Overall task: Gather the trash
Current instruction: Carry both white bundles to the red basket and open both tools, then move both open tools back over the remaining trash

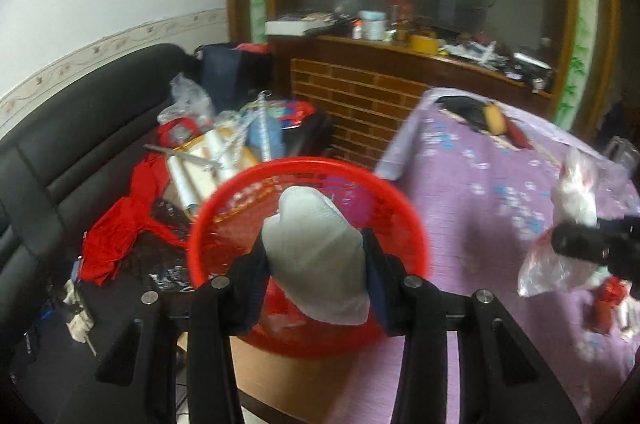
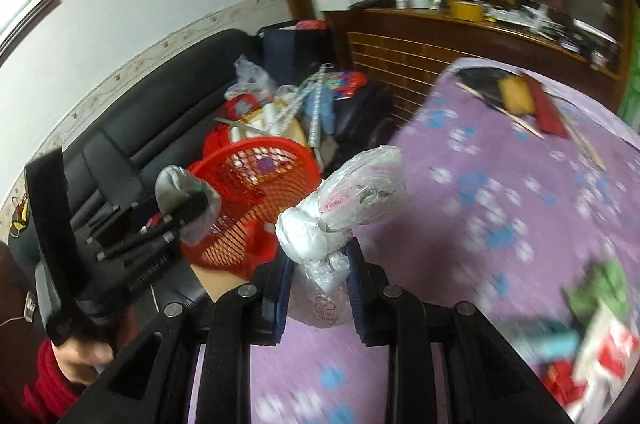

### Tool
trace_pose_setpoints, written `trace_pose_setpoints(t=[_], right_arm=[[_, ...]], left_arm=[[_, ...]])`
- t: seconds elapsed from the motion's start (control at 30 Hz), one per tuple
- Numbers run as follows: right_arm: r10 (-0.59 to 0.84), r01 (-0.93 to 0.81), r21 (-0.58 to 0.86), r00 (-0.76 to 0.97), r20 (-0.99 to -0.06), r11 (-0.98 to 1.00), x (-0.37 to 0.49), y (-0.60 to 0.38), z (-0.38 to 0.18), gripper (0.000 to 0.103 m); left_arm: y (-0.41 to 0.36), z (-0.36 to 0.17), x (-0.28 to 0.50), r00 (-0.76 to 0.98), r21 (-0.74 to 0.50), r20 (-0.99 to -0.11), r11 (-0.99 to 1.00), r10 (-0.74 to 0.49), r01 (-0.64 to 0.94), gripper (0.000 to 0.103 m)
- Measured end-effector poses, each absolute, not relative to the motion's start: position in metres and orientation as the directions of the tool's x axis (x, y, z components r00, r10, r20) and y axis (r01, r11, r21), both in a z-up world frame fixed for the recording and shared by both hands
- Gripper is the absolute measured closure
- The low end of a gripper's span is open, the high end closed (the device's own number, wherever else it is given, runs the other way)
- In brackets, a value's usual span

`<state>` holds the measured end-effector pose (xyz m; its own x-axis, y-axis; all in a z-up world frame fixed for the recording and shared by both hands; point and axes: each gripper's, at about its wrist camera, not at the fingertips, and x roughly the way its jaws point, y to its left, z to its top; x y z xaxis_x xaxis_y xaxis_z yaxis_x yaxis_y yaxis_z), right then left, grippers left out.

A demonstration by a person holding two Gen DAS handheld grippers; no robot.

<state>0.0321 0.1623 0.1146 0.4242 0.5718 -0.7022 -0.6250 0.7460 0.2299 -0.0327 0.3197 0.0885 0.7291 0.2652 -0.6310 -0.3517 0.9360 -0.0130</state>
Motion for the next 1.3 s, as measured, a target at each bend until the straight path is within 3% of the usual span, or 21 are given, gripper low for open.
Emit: trace_pose_setpoints(t=[0.1, 0.17, 0.2, 0.23, 0.27, 0.3, 0.33, 0.5, 0.7, 0.9, 1.3], right_arm=[[0.568, -0.650, 0.214, 0.401, -0.718, 0.729, 0.052, 0.210, 0.108, 0.073], [0.572, -0.659, 0.218, 0.386, -0.724, 0.720, 0.065, 0.234, 0.104, 0.073], [0.565, -0.659, 0.210, 0.388, -0.728, 0.722, 0.071, 0.243, 0.102, 0.067], [0.566, -0.664, 0.209, 0.383, -0.730, 0.718, 0.078, 0.253, 0.100, 0.060], [0.568, -0.665, 0.207, 0.386, -0.727, 0.717, 0.084, 0.260, 0.099, 0.044], [0.561, -0.656, 0.199, 0.404, -0.723, 0.728, 0.087, 0.262, 0.098, 0.035], [0.552, -0.640, 0.193, 0.426, -0.717, 0.744, 0.091, 0.260, 0.098, 0.034], [0.583, -0.623, 0.258, 0.397, -0.709, 0.738, 0.093, 0.233, 0.097, 0.031], [0.440, -0.519, 0.139, 0.521, -0.731, 0.844, 0.061, 0.161, 0.094, 0.022], [0.294, -0.412, 0.020, 0.617, -0.730, 0.911, 0.018, 0.074, 0.083, 0.022], [0.189, -0.131, 0.136, 0.677, -0.711, 0.982, -0.027, -0.110, 0.065, 0.023]], left_arm=[[0.343, 0.084, -0.025, 0.717, -0.023, -0.638, 0.924, 0.280, -0.382, 0.062], [0.354, 0.083, -0.020, 0.716, -0.027, -0.637, 0.919, 0.288, -0.393, 0.056], [0.360, 0.083, -0.018, 0.710, -0.025, -0.639, 0.915, 0.296, -0.403, 0.051], [0.365, 0.083, -0.018, 0.706, -0.028, -0.638, 0.908, 0.306, -0.418, 0.038], [0.369, 0.083, -0.017, 0.709, -0.033, -0.634, 0.904, 0.310, -0.426, 0.034], [0.371, 0.084, -0.017, 0.712, -0.035, -0.629, 0.903, 0.314, -0.429, 0.034], [0.371, 0.085, -0.017, 0.711, -0.029, -0.627, 0.903, 0.317, -0.429, 0.034], [0.359, 0.086, -0.020, 0.721, -0.017, -0.619, 0.913, 0.310, -0.407, 0.034], [0.314, 0.095, -0.035, 0.764, -0.039, -0.599, 0.944, 0.240, -0.327, 0.032], [0.246, 0.101, -0.049, 0.800, -0.047, -0.579, 0.973, 0.157, -0.224, 0.032], [0.090, 0.080, -0.055, 0.788, -0.003, -0.616, 1.000, 0.013, -0.019, 0.031]])
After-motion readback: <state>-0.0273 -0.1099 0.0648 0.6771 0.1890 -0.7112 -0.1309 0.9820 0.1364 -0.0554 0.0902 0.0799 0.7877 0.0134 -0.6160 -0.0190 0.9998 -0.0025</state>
